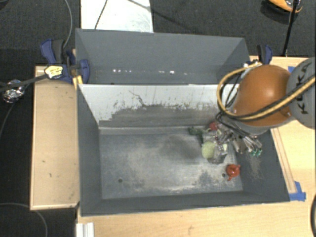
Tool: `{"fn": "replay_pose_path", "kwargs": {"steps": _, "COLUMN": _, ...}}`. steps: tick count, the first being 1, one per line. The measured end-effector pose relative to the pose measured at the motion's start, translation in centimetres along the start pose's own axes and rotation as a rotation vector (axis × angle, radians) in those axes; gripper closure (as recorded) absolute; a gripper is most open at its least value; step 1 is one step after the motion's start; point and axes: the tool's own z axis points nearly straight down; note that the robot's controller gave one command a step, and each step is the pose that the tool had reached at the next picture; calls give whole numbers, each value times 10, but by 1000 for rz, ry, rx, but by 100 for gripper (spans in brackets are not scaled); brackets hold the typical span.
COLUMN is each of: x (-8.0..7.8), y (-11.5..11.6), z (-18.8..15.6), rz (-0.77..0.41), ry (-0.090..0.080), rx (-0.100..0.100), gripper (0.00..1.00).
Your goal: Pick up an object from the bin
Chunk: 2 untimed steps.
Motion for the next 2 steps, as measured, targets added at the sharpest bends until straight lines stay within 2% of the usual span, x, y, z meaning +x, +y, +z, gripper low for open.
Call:
{"fn": "replay_pose_path", "kwargs": {"steps": 1, "x": 0, "y": 0, "z": 0, "rz": 1, "ry": 0, "rx": 0, "gripper": 100}}
{"fn": "replay_pose_path", "kwargs": {"steps": 2, "x": -2, "y": 1, "z": -137, "rz": 21, "ry": -4, "rx": 1, "gripper": 100}}
